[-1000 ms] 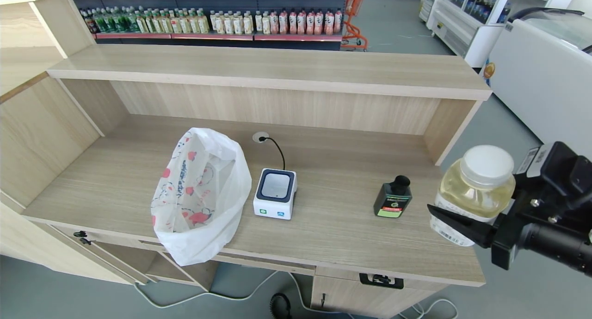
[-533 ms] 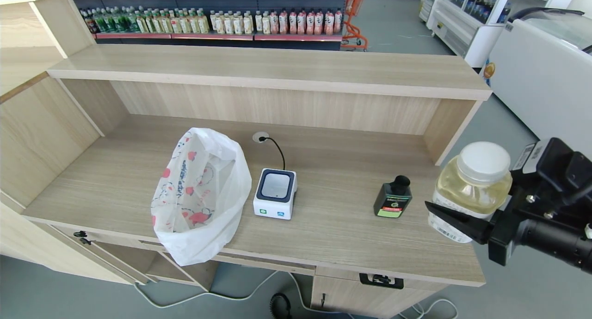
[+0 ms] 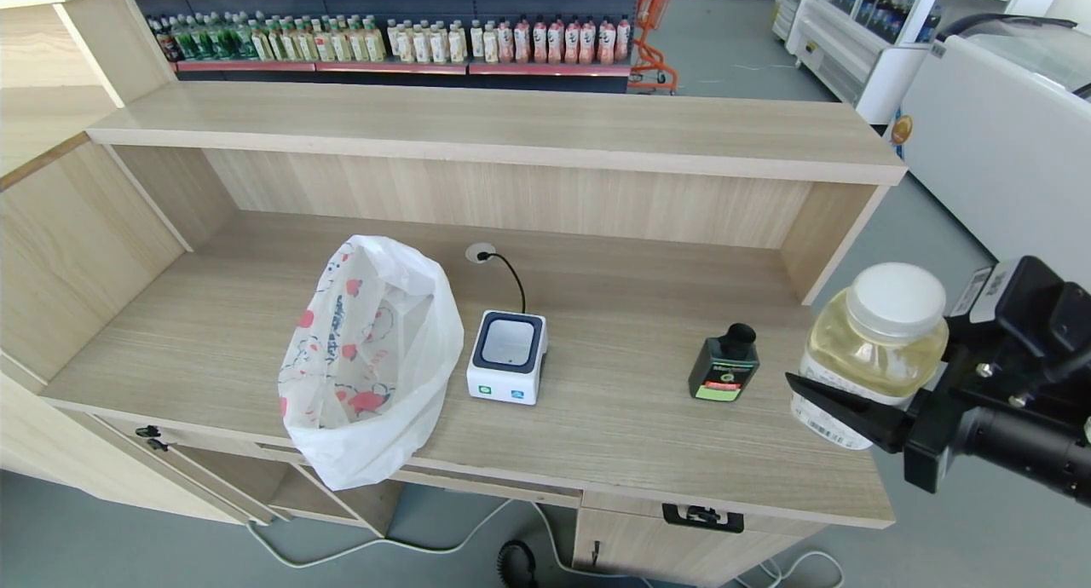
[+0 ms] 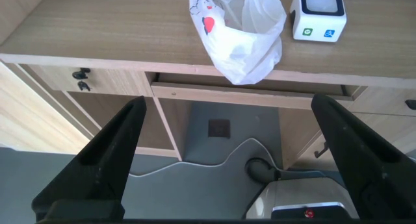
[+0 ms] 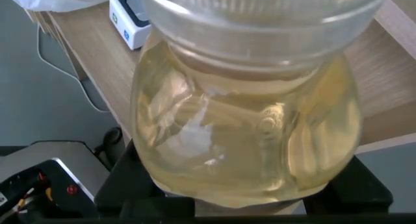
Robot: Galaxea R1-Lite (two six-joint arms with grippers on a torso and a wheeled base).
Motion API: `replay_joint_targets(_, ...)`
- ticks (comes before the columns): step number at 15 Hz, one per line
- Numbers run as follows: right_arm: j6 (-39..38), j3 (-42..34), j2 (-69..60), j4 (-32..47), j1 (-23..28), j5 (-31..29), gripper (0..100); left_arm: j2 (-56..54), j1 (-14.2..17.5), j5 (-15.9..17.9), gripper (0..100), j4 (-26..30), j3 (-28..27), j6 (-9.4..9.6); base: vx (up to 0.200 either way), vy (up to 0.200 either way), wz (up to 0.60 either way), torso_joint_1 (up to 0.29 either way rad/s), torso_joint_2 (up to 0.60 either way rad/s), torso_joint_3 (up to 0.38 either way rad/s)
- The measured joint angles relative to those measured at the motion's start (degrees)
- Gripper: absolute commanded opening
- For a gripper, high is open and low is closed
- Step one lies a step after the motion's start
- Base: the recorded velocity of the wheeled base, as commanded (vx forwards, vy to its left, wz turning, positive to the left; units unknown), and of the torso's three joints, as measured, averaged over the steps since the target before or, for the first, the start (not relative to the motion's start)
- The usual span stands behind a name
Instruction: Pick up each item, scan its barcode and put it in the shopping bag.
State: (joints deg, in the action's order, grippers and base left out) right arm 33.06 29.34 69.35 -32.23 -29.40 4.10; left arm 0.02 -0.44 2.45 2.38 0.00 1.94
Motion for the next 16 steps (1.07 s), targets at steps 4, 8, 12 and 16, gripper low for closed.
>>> replay_joint_targets(4,1.6,1.2,-0.4,-0.3,-0.3,0.2,0,0.0,-0.1,0.0,100,0.0,0.0,-0.05,0.0,0.2,0.0,0.002,0.0,0.004)
replay_joint_targets(8,2.0,1.4,-0.8,-0.4,-0.3,0.2,0,0.0,0.0,0.0,100,0.0,0.0,0.13,0.0,0.2,0.0,-0.001,0.0,0.0)
replay_joint_targets(12,2.0,2.4,1.3,-4.0,0.7,0.1,0,0.0,0.0,0.0,100,0.0,0.0,0.35,0.0,0.2,0.0,0.002,0.0,0.001)
replay_joint_targets(16,5.8,3.0,8.8,-17.3,4.1,0.6,0,0.0,0.0,0.0,100,0.0,0.0,0.41,0.0,0.2,0.0,0.004,0.0,0.001)
